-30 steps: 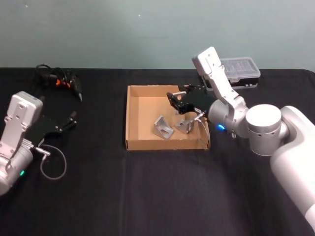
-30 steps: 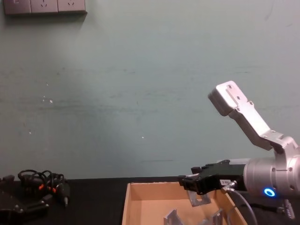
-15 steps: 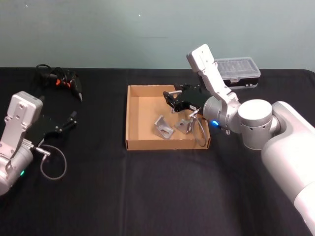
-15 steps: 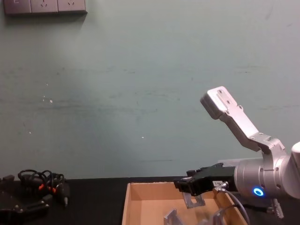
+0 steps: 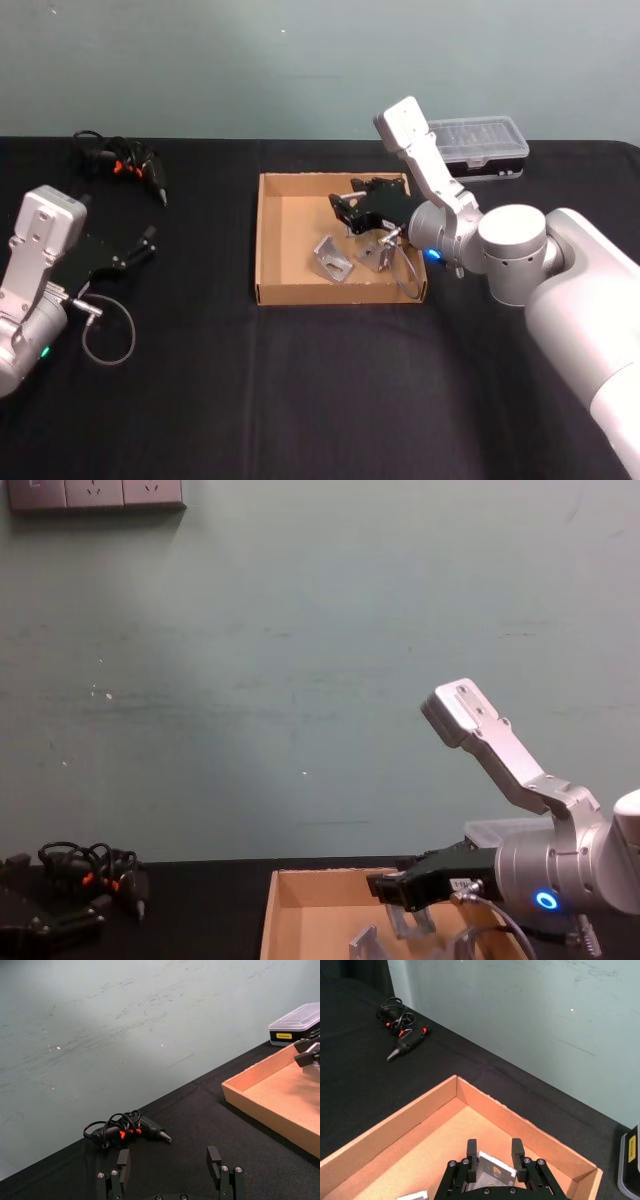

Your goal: Use one hand to pick up the angle iron from the table and place it into the box.

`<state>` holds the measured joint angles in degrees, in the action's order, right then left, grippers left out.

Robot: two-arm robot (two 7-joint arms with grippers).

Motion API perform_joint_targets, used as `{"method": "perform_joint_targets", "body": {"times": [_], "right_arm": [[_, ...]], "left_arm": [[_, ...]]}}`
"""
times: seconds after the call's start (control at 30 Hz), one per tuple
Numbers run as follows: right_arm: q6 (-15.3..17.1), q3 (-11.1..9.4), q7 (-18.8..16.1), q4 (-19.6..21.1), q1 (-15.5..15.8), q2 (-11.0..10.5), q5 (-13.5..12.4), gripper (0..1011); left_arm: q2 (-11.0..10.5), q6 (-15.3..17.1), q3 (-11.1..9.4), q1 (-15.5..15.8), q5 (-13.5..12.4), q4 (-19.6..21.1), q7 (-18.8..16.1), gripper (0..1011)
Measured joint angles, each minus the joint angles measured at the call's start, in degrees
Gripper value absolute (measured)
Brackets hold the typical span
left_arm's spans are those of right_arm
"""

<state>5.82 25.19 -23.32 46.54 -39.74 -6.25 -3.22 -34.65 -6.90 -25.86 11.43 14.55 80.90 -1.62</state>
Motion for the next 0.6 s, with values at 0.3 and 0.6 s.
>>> {"method": "perform_joint_targets", "body": {"times": [0.3, 0.6], "right_arm": [[0.01, -0.22, 0.01, 0.02, 0.21, 0.06, 0.05, 575], [-1.06, -1.0, 0.66, 2.66, 1.71, -0.3, -0.18, 834]], "left_arm": [[0.0, 0.0, 0.0, 0.0, 0.0, 0.0, 0.0, 1000], [0.0, 0.0, 0.0, 0.0, 0.0, 0.0, 0.0, 1000]]}}
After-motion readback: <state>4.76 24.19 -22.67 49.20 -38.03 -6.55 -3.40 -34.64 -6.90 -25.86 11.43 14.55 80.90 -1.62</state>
